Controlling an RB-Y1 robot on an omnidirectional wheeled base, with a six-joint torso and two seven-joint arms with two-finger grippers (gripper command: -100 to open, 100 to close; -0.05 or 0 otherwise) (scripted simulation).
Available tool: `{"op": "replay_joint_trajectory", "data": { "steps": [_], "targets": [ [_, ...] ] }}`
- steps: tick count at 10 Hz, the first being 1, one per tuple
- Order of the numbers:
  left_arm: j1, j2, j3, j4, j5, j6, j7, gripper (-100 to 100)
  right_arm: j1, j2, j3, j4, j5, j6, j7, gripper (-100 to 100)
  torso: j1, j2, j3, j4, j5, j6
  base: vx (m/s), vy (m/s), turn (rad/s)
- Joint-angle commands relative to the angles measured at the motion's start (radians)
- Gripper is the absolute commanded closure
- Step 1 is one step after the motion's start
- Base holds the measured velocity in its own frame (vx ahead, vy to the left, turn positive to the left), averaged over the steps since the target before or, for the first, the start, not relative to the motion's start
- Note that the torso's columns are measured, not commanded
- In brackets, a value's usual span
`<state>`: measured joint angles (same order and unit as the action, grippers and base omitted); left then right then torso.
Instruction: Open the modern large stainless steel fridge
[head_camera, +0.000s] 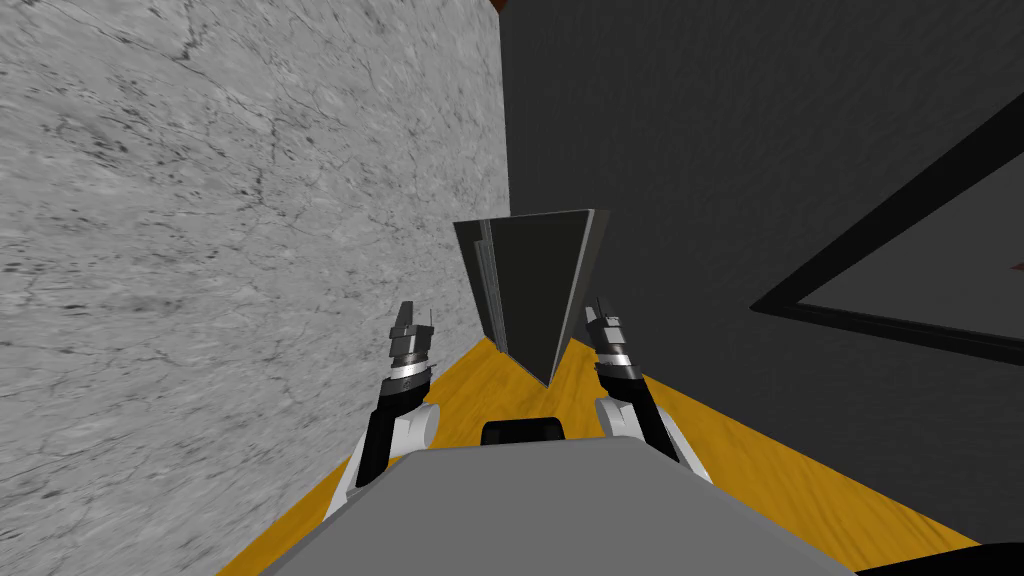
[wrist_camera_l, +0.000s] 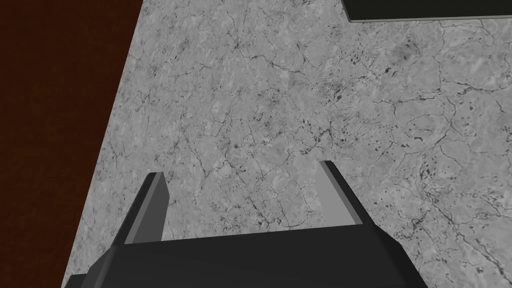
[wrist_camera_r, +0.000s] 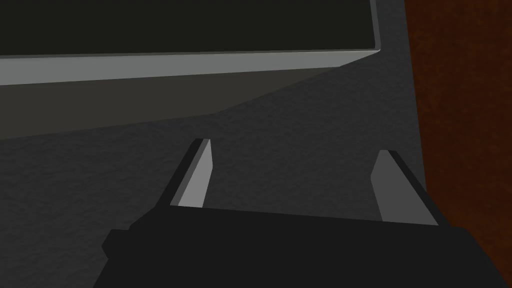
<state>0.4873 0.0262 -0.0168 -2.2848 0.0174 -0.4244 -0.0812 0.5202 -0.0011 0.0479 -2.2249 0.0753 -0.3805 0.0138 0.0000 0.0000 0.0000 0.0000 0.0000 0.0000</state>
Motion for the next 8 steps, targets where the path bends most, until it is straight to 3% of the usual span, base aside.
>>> {"op": "replay_joint_trajectory", "data": {
  "steps": [1,8],
  "targets": [
    [0.0,0.0,0.0,0.0,0.0,0.0,0.0,0,0.0,0.0,0.0,0.0,0.0,0.0,0.0,0,0.0,0.04,-0.082,0.041,0.0,0.0,0.0,0.0,0.0],
    [0.0,0.0,0.0,0.0,0.0,0.0,0.0,0,0.0,0.0,0.0,0.0,0.0,0.0,0.0,0,0.0,0.544,-1.087,0.544,0.0,0.0,0.0,0.0,0.0]
  ]
}}
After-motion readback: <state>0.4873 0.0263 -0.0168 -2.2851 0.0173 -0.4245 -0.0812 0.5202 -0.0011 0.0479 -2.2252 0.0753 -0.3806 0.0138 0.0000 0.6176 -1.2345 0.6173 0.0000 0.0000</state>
